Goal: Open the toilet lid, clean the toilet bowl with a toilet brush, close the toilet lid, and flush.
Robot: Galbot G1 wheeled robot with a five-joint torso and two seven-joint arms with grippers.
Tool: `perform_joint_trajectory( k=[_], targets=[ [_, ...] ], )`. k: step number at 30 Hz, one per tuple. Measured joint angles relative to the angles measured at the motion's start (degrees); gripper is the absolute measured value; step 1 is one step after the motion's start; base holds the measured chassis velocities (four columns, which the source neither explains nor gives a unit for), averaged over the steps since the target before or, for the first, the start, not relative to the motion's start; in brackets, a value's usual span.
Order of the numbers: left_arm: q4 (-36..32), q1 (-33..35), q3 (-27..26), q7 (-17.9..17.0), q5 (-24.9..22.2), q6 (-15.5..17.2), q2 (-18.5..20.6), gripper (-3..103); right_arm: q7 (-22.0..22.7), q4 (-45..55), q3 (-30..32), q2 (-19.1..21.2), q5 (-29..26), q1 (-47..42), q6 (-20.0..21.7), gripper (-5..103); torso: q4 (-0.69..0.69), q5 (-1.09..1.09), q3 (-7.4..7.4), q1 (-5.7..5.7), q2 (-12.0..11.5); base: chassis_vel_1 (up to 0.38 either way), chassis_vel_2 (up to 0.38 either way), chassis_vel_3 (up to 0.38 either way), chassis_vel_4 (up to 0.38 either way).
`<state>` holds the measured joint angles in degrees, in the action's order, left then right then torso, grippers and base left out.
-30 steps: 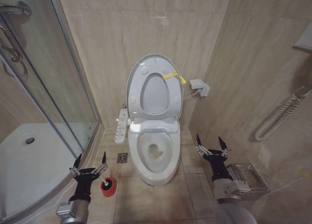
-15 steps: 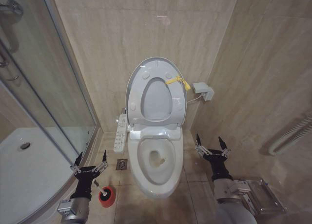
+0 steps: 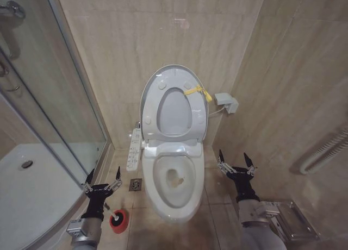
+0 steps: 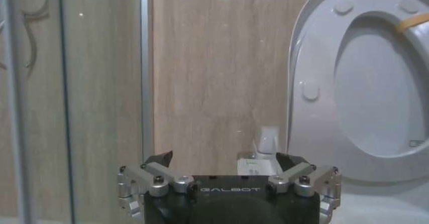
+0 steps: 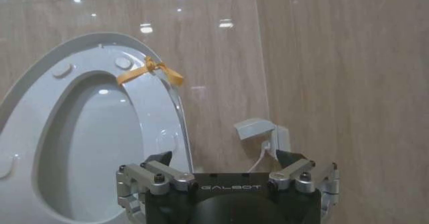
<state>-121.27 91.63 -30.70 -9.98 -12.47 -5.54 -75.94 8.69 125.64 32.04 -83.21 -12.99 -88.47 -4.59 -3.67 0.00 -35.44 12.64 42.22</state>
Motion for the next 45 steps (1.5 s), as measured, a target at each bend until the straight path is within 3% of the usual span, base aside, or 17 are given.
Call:
perform_joint_trajectory(
  k=[12,19,28,35,44,45],
  targets=[
    [2.8,-0.6,0.5,-1.0,0.2,-0.9,-0.3,100,0.0,0.0,0.0,0.0,0.0,0.0,0.0,100,0.0,0.0,0.0,-0.01,0.0,-0.041,0.043,0.04,-0.036],
    [14.5,0.3,2.3,-9.5,3.3,-3.6,-1.1,100,0.0,0.0,0.0,0.0,0.0,0.0,0.0,100,0.01,0.0,0.0,-0.01,0.0,0.0,0.0,0.0,0.0],
    [24.9,-1.7,3.1,-13.9,4.0,-4.6,-2.7,100,0.0,0.0,0.0,0.0,0.0,0.0,0.0,100,0.01,0.0,0.0,0.0,0.0,0.0,0.0,0.0,0.0],
    [30.6,-4.1,3.4,-12.8,3.8,-8.1,-2.8,100,0.0,0.0,0.0,0.0,0.0,0.0,0.0,100,0.0,-0.01,0.0,0.0,0.0,0.0,0.0,0.0,0.0],
    [39.3,-8.8,3.4,-8.5,3.2,-14.3,-2.2,99,0.0,0.0,0.0,0.0,0.0,0.0,0.0,100,0.01,0.0,-0.01,0.01,0.0,0.0,0.0,0.0,0.0],
    [40.9,-9.3,3.4,-8.1,3.1,-15.1,-2.2,93,0.0,0.0,0.0,0.0,0.0,0.0,0.0,100,0.0,-0.01,0.0,0.01,0.0,0.0,0.0,0.0,0.0]
  ],
)
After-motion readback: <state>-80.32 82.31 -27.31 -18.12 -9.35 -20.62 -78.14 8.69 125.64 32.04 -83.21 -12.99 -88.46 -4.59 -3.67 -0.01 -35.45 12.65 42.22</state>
